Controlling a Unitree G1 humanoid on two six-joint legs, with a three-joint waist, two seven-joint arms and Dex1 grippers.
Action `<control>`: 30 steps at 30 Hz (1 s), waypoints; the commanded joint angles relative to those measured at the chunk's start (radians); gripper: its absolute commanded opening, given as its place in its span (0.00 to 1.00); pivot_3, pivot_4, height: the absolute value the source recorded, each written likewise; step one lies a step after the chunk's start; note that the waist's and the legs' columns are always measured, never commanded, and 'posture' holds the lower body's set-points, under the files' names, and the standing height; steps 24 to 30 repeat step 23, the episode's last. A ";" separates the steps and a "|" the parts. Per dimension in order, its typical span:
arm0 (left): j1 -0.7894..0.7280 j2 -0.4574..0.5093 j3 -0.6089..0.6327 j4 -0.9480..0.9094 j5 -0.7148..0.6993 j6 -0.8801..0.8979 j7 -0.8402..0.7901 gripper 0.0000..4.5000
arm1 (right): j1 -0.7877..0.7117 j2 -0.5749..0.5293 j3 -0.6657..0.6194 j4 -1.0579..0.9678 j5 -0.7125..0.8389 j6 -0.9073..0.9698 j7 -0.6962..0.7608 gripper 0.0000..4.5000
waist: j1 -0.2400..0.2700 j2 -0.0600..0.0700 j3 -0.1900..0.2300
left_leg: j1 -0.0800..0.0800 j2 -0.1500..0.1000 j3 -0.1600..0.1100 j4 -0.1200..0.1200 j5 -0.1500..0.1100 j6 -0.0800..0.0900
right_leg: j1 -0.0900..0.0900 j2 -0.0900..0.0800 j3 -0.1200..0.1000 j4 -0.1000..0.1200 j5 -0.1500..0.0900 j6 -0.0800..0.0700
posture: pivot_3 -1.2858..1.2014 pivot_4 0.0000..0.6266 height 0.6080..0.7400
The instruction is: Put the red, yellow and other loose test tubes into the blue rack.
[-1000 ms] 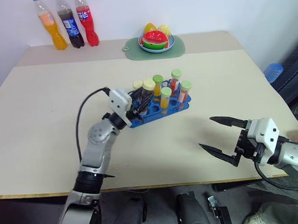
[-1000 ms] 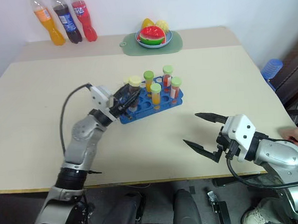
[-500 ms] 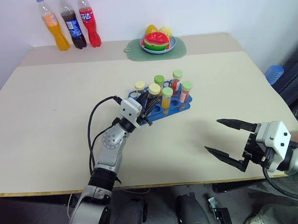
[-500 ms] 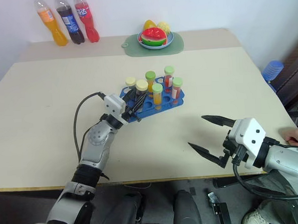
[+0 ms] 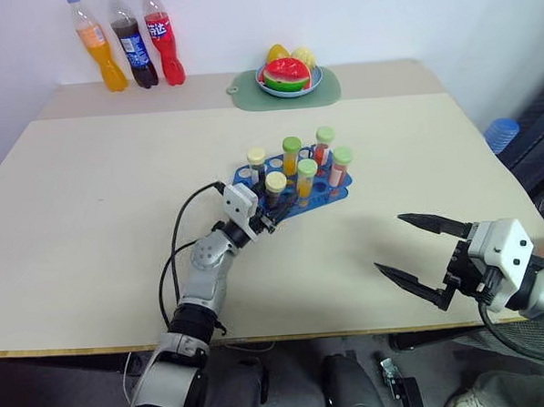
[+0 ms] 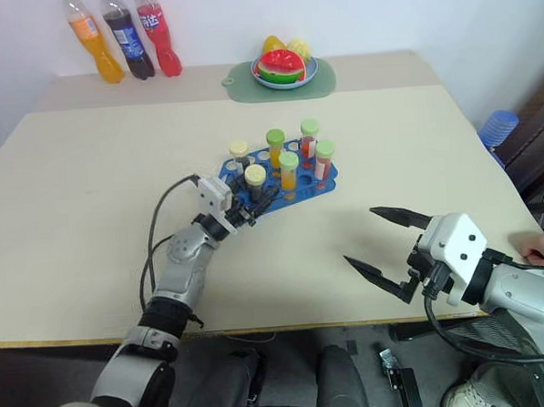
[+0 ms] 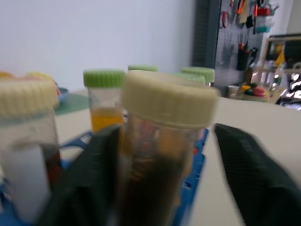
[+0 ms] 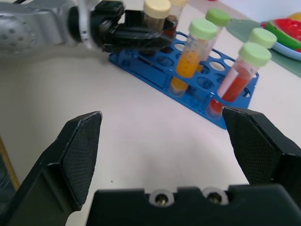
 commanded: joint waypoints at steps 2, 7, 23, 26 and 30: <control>0.049 0.066 0.002 -0.203 -0.081 0.185 -0.063 0.94 | -0.024 0.037 0.014 -0.032 0.004 -0.001 -0.058 1.00 | -0.004 0.000 0.000 | 0.000 0.000 0.000 0.000 0.000 0.000 | 0.000 0.000 0.000 0.000 0.000 0.000 | 0.52 0.24 1.00; 0.168 0.193 0.063 -0.417 -0.177 0.292 -0.129 0.94 | -0.029 0.103 0.054 -0.004 -0.034 -0.016 -0.126 1.00 | -0.004 0.001 0.000 | 0.000 0.001 0.000 -0.001 0.000 0.000 | -0.001 0.001 0.000 0.000 0.000 0.000 | 0.52 0.24 1.00; 0.495 0.570 0.290 -0.604 -0.292 0.430 -0.304 0.94 | 0.136 0.202 0.039 0.073 -0.101 -0.151 -0.143 1.00 | -0.002 0.005 0.001 | 0.000 0.002 0.001 -0.002 -0.001 -0.001 | -0.001 0.001 0.001 0.000 -0.001 -0.002 | 0.52 0.24 1.00; 0.495 0.570 0.290 -0.604 -0.292 0.430 -0.304 0.94 | 0.136 0.202 0.039 0.073 -0.101 -0.151 -0.143 1.00 | -0.002 0.005 0.001 | 0.000 0.002 0.001 -0.002 -0.001 -0.001 | -0.001 0.001 0.001 0.000 -0.001 -0.002 | 0.52 0.24 1.00; 0.495 0.570 0.290 -0.604 -0.292 0.430 -0.304 0.94 | 0.136 0.202 0.039 0.073 -0.101 -0.151 -0.143 1.00 | -0.002 0.005 0.001 | 0.000 0.002 0.001 -0.002 -0.001 -0.001 | -0.001 0.001 0.001 0.000 -0.001 -0.002 | 0.52 0.24 1.00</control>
